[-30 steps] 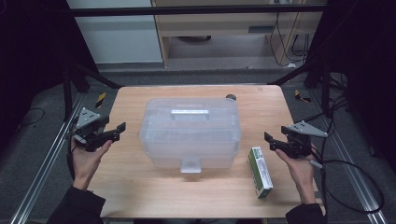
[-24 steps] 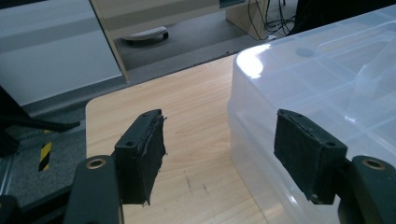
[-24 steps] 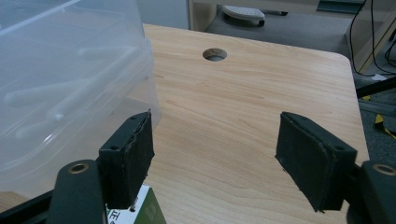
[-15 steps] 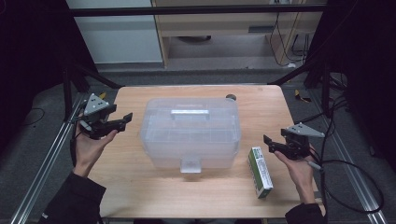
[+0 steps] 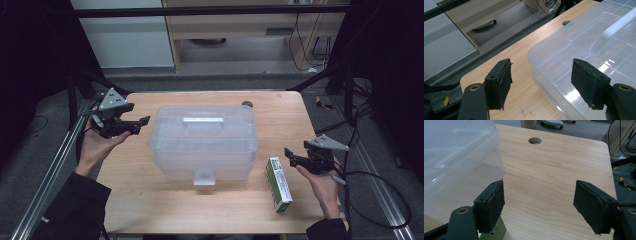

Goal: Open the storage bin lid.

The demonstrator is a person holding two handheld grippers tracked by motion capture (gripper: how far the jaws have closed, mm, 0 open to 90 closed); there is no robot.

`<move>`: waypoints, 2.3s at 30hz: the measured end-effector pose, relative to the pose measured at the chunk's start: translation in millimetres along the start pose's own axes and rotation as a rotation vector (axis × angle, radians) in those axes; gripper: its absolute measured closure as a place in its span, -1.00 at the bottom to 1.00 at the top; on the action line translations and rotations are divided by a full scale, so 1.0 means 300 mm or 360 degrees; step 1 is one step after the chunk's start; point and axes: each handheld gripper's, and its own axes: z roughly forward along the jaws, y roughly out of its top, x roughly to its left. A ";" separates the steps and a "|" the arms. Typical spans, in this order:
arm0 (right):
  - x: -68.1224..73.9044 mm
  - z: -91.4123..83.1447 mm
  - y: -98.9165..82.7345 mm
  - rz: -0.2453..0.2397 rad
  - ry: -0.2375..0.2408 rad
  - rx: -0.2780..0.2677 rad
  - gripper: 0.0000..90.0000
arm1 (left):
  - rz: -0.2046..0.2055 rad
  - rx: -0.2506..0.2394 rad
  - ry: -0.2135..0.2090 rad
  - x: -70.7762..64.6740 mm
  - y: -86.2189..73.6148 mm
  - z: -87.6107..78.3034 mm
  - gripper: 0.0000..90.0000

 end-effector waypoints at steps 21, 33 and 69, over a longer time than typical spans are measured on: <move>-0.012 0.014 -0.030 0.0001 -0.0008 0.0055 -0.49 | 0.0300 0.0136 -0.0186 -0.046 0.086 0.035 -0.31; -0.006 0.033 -0.049 -0.0041 0.0005 0.0094 -0.52 | 0.0514 0.0233 -0.0241 -0.115 0.122 0.083 -0.30; -0.004 0.048 -0.062 -0.0060 -0.0009 0.0168 -0.51 | 0.0973 0.0379 -0.0288 -0.266 0.244 0.140 -0.26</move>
